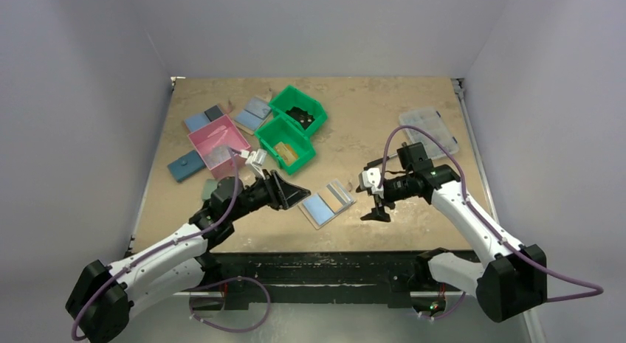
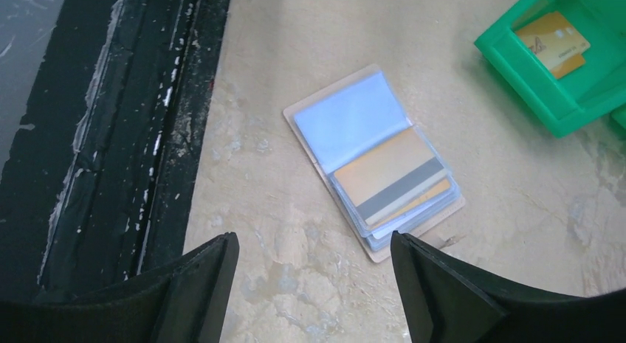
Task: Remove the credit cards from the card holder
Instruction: Remove the credit card from the card holder.
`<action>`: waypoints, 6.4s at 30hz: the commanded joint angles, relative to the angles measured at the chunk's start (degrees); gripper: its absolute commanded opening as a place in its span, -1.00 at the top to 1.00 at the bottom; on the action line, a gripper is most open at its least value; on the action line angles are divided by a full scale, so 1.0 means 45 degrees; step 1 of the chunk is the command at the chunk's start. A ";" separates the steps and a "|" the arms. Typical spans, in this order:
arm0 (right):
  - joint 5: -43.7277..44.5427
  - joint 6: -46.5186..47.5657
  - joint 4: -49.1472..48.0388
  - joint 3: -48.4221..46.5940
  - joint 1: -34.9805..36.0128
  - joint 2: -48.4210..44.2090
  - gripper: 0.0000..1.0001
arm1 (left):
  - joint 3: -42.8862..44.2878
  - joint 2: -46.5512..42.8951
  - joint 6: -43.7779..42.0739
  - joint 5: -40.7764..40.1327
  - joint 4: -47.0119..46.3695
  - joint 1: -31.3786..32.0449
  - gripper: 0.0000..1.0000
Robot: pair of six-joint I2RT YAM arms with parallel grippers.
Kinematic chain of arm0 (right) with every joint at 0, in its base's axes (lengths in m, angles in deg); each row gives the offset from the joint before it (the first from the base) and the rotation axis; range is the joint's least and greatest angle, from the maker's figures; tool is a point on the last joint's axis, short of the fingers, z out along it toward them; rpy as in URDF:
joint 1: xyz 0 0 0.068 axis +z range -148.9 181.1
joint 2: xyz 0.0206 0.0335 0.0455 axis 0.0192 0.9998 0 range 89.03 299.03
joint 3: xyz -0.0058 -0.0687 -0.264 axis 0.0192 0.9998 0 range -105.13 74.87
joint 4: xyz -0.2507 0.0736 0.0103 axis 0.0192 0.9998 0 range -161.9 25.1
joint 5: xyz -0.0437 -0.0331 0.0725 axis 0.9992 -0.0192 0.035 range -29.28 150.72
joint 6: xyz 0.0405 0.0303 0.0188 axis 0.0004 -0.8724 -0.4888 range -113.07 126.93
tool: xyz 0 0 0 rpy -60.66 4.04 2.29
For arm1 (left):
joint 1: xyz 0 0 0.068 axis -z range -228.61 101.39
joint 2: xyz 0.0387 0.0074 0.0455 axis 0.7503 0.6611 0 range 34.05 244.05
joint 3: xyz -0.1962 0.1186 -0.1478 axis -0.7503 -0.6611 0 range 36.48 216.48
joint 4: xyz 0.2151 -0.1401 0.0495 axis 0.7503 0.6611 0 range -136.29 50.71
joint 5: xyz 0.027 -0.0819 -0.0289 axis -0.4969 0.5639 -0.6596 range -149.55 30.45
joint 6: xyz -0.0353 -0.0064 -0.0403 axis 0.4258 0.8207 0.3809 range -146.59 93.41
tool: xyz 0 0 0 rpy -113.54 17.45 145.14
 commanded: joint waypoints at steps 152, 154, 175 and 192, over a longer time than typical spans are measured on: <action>0.0958 -1.2202 -0.4452 -0.3279 0.1883 0.8015 0.78 | -0.1761 1.0736 0.5005 -0.6235 -1.1468 0.3700 0.16; 0.0868 -1.2164 -0.4422 -0.3289 0.1903 0.8012 0.78 | -0.1806 1.0907 0.5106 -0.6113 -1.1995 0.3573 0.10; 0.0458 -1.1552 -0.3957 -0.3436 0.2484 0.8207 0.59 | -0.1863 1.0767 0.5762 -0.6370 -1.1996 0.3244 -0.26; -0.0169 -1.0623 -0.2925 -0.3648 0.2894 0.8282 0.40 | -0.2375 1.1365 0.6781 -0.6650 -1.2851 0.3164 -0.29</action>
